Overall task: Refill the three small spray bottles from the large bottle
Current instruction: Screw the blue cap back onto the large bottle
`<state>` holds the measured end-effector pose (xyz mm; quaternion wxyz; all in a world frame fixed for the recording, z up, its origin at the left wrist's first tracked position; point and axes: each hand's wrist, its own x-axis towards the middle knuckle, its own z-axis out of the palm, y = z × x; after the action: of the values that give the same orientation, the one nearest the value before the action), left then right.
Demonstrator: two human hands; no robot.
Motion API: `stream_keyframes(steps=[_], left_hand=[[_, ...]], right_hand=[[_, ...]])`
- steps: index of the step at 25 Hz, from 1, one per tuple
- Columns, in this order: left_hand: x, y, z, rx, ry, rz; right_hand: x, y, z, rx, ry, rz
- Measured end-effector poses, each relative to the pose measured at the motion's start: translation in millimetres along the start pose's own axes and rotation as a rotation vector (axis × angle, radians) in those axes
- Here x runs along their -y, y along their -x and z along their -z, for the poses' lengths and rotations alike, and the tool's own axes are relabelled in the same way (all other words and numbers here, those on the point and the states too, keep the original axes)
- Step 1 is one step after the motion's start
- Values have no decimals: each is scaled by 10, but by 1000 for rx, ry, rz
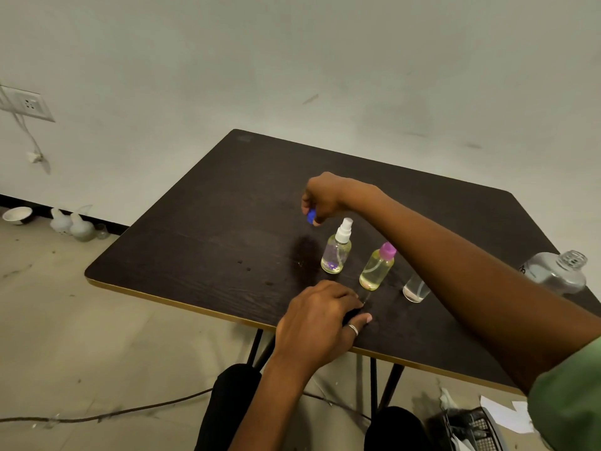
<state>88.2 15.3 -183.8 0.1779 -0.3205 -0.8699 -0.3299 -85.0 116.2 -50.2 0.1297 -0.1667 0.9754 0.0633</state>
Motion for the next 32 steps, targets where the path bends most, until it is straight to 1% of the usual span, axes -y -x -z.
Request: stream_keyframes(steps=[6,11,13,15,17,19,23,24,26,29,32], left_hand=[[-16,-3,4,2,-1,-2],[-57,-3,-33,11,-5,50],[-220,-39,-87,-34,95,47],[-500,-119,-157,-87,227,1],[-889,-249,-268,-92,325,-61],[-1283,-425,-404,-31,398,-62],[-1879,-885,-723,236,483,142],[-1975,-992,-822,283,498,191],[-2103,-1128,-1033,313,508,221],[-2137,-1165,-1272,235,543,223],[-2067,-1137,-1360,151,572,206]], right_hand=[[16,678,267,-201,-104,36],[-339,1649,458,-289,-165,-38],[-543,2031,471,-304,-187,-86],[-725,2350,457,-301,-198,-137],[-935,2670,442,-304,-209,-199],[-1134,2956,434,-311,-216,-260],[-1431,3324,399,-325,-204,-352],[-1479,3371,376,-332,-210,-360],[-1543,3419,322,-340,-228,-365],[-1606,3422,250,-345,-247,-361],[-1641,3395,210,-352,-259,-356]])
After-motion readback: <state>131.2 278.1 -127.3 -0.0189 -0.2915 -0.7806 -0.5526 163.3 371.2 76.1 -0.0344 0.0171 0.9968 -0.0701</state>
